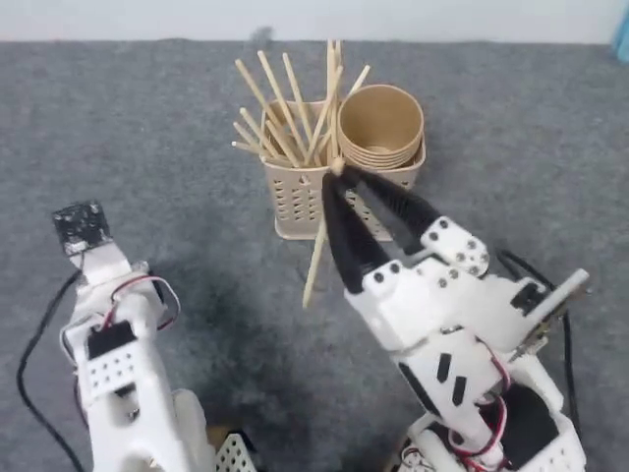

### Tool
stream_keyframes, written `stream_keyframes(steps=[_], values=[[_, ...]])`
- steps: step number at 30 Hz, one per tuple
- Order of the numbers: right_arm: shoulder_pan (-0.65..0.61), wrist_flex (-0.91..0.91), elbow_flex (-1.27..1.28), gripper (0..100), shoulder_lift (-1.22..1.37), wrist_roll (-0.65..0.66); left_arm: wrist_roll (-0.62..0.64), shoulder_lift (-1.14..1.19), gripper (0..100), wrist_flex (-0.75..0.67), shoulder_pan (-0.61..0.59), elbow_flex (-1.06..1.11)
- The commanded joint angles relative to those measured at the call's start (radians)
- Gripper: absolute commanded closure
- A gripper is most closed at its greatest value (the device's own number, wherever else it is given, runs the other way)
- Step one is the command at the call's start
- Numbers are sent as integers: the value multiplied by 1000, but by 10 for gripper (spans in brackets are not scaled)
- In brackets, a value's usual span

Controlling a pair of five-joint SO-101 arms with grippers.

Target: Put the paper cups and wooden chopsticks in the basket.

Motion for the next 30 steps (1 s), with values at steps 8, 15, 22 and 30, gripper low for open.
stream_keyframes(steps=[8, 15, 22, 30], values=[[173, -492, -48, 991, 254, 21, -46, -548, 988, 216, 97, 159], [228, -530, -315, 991, 570, 21, -54, -766, 988, 373, 140, 202], [263, -526, -537, 991, 872, 21, -97, -861, 988, 443, 152, 220], [277, -522, -476, 991, 1044, 23, -109, -858, 988, 451, 216, 231]])
